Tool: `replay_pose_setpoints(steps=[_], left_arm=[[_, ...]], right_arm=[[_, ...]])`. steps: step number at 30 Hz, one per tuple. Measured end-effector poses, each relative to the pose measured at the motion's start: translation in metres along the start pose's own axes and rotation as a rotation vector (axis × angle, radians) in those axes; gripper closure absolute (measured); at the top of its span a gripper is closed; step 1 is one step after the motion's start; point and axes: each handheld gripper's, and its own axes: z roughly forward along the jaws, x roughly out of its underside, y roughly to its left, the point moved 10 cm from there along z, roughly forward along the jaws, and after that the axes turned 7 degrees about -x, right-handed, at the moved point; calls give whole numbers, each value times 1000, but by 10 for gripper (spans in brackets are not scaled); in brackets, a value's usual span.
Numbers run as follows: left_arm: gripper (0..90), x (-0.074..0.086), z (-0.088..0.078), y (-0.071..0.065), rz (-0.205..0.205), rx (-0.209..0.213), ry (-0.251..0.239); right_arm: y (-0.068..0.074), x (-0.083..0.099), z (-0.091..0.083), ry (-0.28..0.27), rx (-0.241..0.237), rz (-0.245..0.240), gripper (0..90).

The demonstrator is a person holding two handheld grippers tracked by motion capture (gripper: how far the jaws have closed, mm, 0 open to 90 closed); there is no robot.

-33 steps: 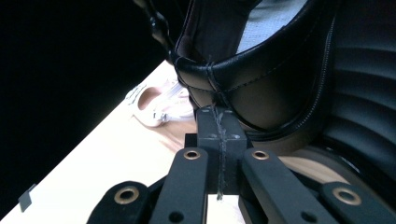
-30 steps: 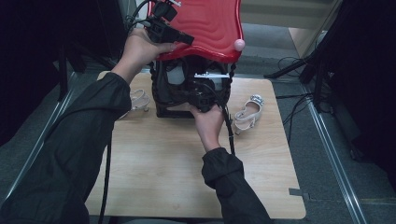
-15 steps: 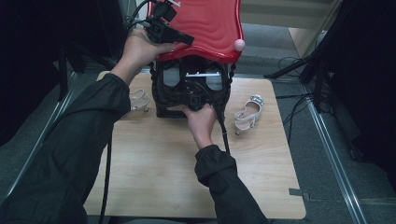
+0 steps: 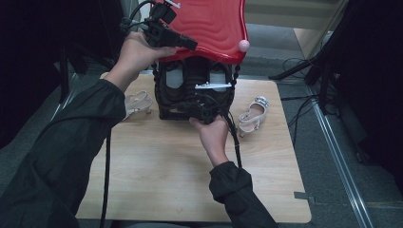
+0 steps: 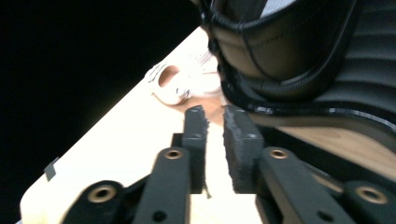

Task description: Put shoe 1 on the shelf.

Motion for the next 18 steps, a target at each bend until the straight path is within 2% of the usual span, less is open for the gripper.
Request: replay_pose_setpoints(steps=[4, 5, 7, 9, 12, 13, 14, 16, 18], left_arm=[[586, 10, -4, -9, -23, 23, 32], [559, 14, -8, -14, -3, 31, 20], [534, 16, -10, -16, -8, 35, 19], [452, 23, -14, -20, -5, 39, 26], [428, 28, -17, -24, 1, 45, 20], [418, 30, -18, -25, 1, 50, 15], [418, 33, -19, -27, 0, 54, 14], [403, 43, -21, -29, 1, 44, 26], [400, 46, -22, -30, -3, 43, 23]], right_arm=[[4, 13, -11, 19, -30, -13, 642], [5, 19, -18, 17, -35, -17, 604], [4, 21, -20, 17, -35, -18, 594], [3, 29, -30, 22, -29, -24, 563], [3, 34, -38, 24, -33, -29, 547], [3, 38, -42, 25, -30, -50, 535], [3, 38, -42, 25, -30, -50, 535], [3, 46, -50, 27, -27, -64, 523], [3, 48, -52, 28, -28, -67, 523]])
